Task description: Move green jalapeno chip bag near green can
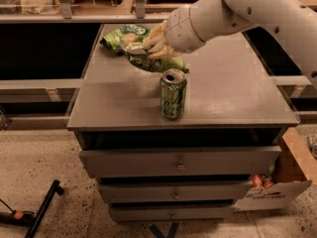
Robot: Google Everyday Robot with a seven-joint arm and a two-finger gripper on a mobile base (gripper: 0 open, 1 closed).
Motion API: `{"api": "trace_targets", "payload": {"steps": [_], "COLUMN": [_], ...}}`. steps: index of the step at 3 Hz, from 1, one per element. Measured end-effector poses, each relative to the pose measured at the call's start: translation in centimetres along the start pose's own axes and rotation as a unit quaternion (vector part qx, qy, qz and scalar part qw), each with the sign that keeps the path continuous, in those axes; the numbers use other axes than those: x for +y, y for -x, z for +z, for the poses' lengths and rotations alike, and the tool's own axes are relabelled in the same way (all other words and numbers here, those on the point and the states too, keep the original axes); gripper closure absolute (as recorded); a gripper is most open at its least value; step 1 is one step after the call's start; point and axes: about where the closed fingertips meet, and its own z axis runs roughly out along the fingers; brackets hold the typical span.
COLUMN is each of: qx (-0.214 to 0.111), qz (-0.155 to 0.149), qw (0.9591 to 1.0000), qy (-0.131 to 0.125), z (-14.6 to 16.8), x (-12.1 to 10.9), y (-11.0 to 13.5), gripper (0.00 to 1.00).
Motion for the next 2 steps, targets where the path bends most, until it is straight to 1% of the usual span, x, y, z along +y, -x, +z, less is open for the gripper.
{"api": "trace_targets", "payload": {"steps": [2], "qx": [-0.002], "qz": [-0.001], "qw": [1.0], "qy": [0.003], "z": [0.4], "x": [0.1], "y": [0.25], "gripper": [0.36]}}
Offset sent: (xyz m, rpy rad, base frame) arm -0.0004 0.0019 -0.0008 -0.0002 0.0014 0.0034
